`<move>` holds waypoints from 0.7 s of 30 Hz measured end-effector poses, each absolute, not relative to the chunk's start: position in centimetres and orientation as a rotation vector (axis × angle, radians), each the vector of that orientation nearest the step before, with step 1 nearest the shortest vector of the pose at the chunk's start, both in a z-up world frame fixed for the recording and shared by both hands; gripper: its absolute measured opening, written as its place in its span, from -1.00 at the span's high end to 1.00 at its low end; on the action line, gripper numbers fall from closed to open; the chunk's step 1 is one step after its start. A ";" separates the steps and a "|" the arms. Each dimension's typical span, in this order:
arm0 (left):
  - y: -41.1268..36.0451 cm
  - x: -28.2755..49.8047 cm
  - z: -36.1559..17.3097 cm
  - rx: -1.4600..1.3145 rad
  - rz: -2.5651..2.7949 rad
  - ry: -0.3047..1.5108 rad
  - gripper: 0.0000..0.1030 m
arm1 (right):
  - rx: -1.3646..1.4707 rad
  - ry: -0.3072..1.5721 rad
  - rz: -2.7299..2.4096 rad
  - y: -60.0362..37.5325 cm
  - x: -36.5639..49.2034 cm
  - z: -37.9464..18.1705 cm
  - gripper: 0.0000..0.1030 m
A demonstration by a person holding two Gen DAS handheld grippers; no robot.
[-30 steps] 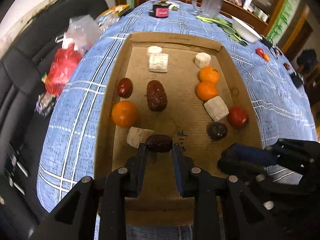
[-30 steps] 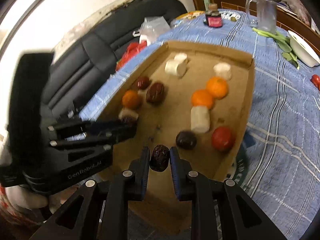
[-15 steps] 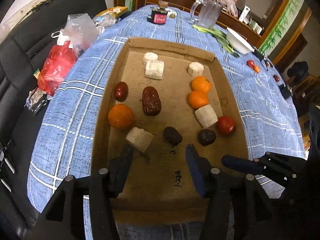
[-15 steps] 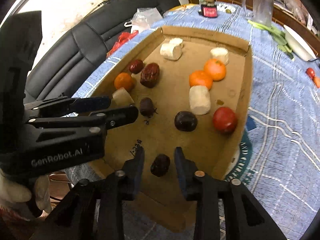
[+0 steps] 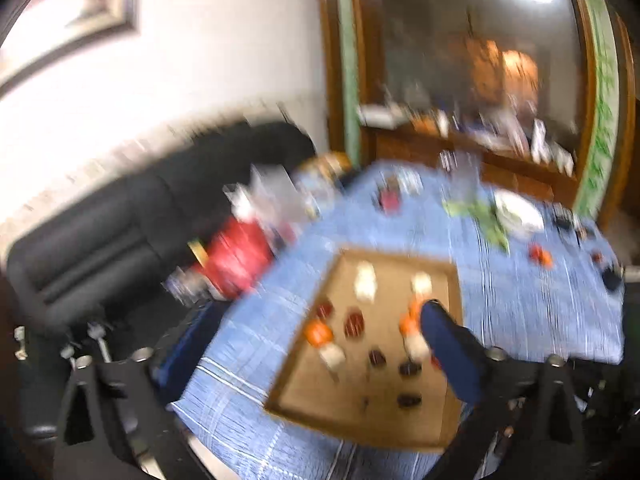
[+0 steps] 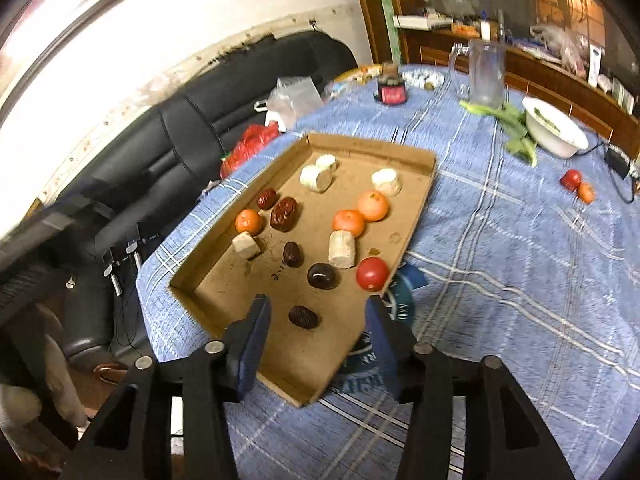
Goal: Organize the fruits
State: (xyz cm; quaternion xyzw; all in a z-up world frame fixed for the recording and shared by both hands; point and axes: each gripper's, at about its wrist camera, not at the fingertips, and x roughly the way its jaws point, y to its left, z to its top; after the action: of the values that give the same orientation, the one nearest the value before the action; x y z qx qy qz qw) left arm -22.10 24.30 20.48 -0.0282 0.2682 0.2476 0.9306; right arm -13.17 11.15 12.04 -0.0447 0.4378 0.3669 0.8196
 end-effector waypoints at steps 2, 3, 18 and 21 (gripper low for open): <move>22.9 -23.1 21.6 -0.036 0.558 0.485 -1.00 | -0.099 0.896 0.776 10.4 -13.6 12.9 -0.08; 22.3 -23.2 21.9 -0.017 0.594 0.478 -1.00 | -0.098 0.875 0.762 9.8 -13.8 13.4 -0.11; 19.1 -23.1 18.3 -0.069 0.559 0.705 -1.00 | -0.074 0.792 0.582 4.8 -15.2 14.8 -0.66; 19.5 -23.3 17.5 -0.106 0.550 0.741 -1.00 | -0.091 0.812 0.568 5.0 -15.4 14.2 -0.68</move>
State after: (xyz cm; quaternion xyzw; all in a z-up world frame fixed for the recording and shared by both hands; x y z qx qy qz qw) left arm -23.33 19.51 17.48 -0.0512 0.3574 0.2654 0.8940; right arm -15.41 4.97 14.20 -0.0437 0.3896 0.2724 0.8787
